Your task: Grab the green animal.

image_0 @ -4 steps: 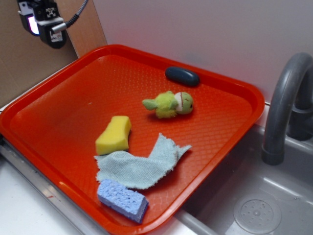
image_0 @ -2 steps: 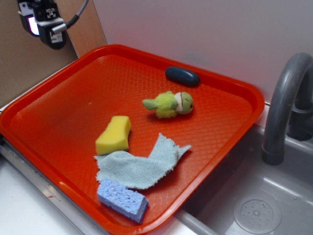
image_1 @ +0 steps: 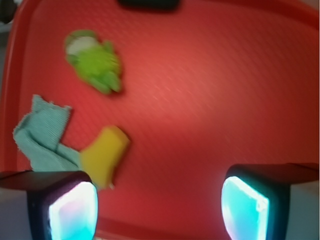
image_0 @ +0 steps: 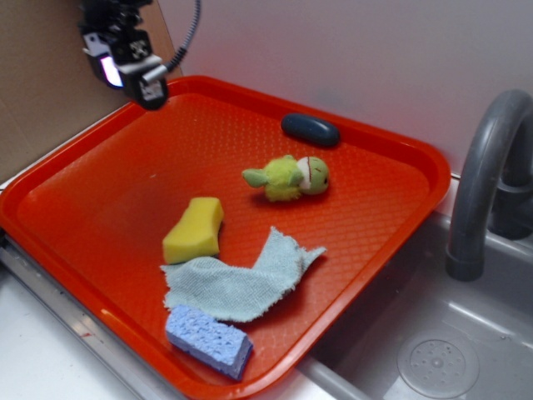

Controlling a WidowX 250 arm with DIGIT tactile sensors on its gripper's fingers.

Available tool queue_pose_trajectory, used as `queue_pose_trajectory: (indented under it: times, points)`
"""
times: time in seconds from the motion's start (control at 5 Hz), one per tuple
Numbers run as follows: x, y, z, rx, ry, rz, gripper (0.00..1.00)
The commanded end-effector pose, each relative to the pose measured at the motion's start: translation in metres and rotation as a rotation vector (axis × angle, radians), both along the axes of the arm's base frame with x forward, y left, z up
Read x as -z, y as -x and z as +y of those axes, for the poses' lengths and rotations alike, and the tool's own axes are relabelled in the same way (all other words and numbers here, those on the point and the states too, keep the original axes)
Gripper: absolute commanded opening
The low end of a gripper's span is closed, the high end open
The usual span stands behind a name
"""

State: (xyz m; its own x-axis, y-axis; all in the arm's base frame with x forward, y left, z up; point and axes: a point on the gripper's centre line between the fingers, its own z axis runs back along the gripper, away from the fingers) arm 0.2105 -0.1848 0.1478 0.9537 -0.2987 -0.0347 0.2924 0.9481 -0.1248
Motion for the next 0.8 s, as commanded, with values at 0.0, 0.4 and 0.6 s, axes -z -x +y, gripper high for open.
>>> queue_pose_trajectory:
  times: [0.0,0.4,0.6]
  points:
    - [0.013,-0.038,-0.061,0.363,0.055,-0.144,1.00]
    - [0.061,-0.074,-0.091,0.502,0.032,-0.124,1.00]
    - [0.083,-0.073,-0.101,0.583,0.008,-0.043,1.00]
